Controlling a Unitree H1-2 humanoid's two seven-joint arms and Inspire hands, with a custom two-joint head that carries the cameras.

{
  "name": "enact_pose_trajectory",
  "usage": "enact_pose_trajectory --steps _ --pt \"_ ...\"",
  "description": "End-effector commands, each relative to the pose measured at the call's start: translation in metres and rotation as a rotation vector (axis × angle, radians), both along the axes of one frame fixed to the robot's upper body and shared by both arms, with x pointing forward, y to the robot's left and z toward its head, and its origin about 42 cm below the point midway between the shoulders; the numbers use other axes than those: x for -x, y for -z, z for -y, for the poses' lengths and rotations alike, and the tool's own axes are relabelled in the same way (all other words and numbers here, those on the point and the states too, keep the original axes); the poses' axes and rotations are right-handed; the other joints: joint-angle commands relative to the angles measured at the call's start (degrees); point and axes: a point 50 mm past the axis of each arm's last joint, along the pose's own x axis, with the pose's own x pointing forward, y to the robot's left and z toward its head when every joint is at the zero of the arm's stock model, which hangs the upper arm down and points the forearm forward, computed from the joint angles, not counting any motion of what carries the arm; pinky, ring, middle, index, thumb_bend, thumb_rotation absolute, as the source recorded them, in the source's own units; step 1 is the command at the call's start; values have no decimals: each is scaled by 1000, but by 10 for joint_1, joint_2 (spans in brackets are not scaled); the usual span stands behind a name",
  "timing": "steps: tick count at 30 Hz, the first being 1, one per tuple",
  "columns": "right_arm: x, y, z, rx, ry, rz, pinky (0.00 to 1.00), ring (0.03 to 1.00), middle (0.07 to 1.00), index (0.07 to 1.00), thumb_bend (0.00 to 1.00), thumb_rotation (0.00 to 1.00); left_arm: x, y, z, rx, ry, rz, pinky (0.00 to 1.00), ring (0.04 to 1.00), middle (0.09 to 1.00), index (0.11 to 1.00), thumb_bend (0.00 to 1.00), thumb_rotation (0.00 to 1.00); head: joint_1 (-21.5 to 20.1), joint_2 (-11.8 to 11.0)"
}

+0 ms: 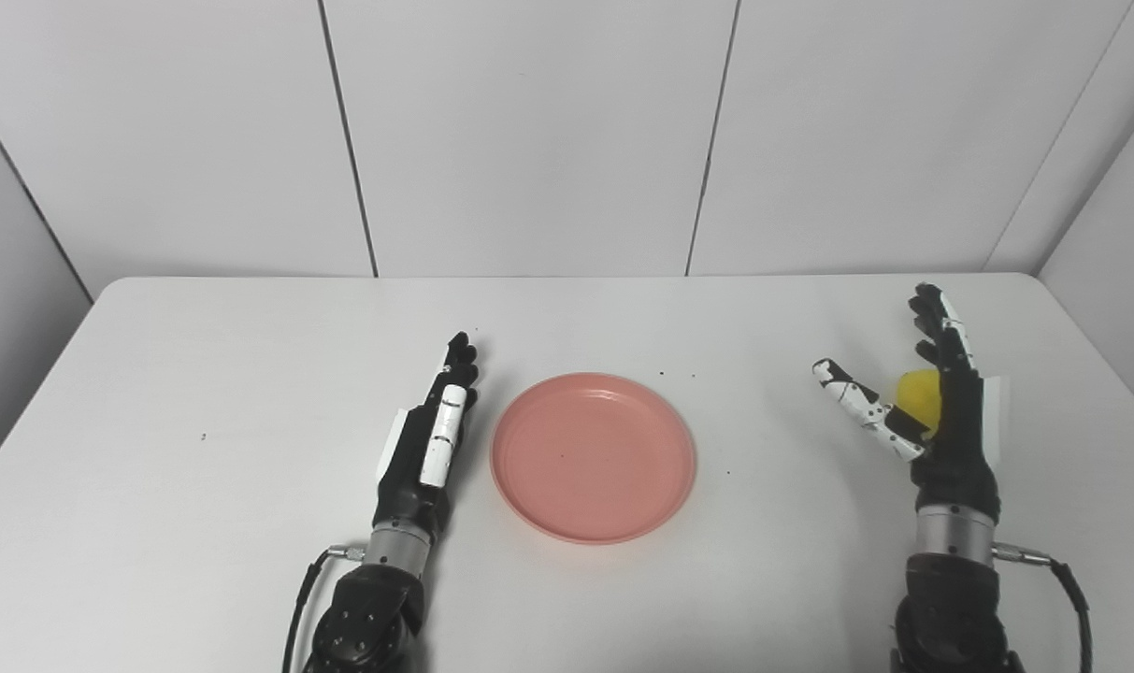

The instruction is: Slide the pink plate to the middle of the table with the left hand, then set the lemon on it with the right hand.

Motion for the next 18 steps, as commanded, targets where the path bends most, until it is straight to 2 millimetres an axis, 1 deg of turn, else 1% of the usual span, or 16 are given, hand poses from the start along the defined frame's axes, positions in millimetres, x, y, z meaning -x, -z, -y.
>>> enact_pose_trajectory --steps 1,2,3,5,7,11,15,18 --pt "-3 -17 8 48 36 33 831 871 879 875 728 387 1 -1 2 33 4 16 1000 1000 1000 1000 533 1000 1 0" --pt "-3 -18 11 56 45 23 803 857 879 874 732 388 0 -1 2 29 3 20 1000 1000 1000 1000 534 1000 -3 -1" --pt "-3 -19 15 60 50 14 800 856 877 874 734 386 0 -1 1 22 0 17 1000 1000 1000 1000 533 1000 -5 -2" --pt "-3 -19 21 60 60 0 827 868 876 872 741 376 -1 0 0 13 -2 15 1000 1000 1000 1000 534 1000 -10 -6" --pt "-2 -19 28 106 95 -30 803 855 869 865 760 390 -1 0 -1 14 0 16 1000 1000 1000 1000 545 1000 -14 -8" --pt "1 -24 43 151 137 -78 833 869 873 870 782 386 -1 1 -2 15 7 18 1000 1000 1000 1000 563 1000 -17 -7" --pt "2 -30 55 175 166 -94 845 884 878 868 809 370 -1 0 -4 -7 5 28 1000 1000 1000 1000 545 1000 -22 -5" --pt "2 -33 63 216 203 -129 803 872 884 871 831 378 -2 0 -5 7 7 25 1000 1000 1000 1000 550 1000 -29 -5"
